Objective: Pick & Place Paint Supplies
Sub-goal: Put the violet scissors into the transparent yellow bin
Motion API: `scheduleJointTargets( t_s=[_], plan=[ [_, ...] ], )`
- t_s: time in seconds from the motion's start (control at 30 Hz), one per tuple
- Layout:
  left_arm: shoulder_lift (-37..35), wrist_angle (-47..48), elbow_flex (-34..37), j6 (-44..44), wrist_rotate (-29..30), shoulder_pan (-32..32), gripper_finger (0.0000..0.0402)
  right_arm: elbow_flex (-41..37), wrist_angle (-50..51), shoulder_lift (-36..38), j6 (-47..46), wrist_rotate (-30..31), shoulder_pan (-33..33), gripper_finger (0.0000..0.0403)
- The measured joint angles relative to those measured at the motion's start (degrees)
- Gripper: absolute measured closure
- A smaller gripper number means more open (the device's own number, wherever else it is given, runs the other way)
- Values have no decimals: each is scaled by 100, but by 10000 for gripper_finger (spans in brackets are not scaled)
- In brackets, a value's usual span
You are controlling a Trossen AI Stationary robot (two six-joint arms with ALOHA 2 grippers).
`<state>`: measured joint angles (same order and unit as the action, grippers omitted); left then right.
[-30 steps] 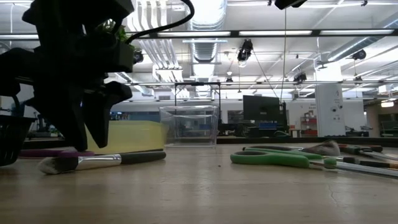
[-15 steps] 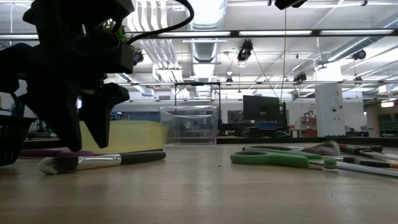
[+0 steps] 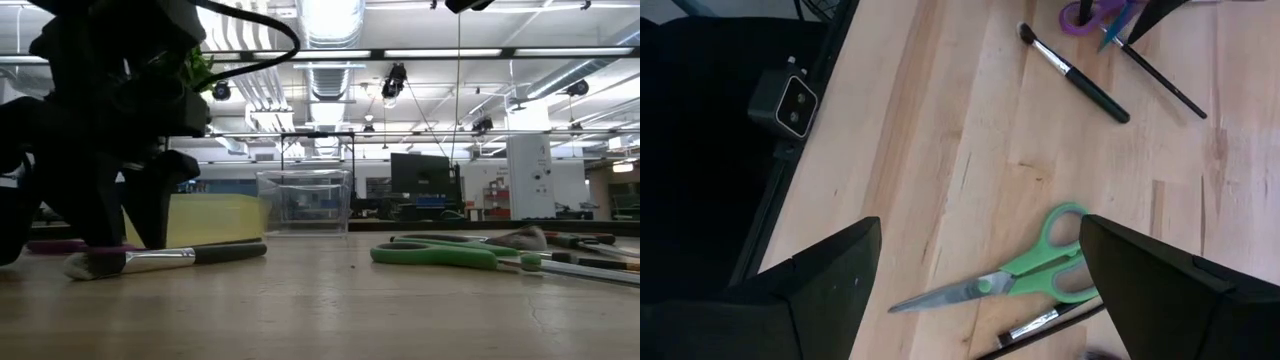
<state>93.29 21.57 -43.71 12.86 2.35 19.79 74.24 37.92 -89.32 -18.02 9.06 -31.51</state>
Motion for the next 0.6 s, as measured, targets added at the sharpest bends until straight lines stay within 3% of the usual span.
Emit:
scheduleJointTargets(
  t_s=[0.6],
  plan=[
    [-15,-311,154,-162,101,0,273,0,-6,0,0,0,2,62]
  ],
)
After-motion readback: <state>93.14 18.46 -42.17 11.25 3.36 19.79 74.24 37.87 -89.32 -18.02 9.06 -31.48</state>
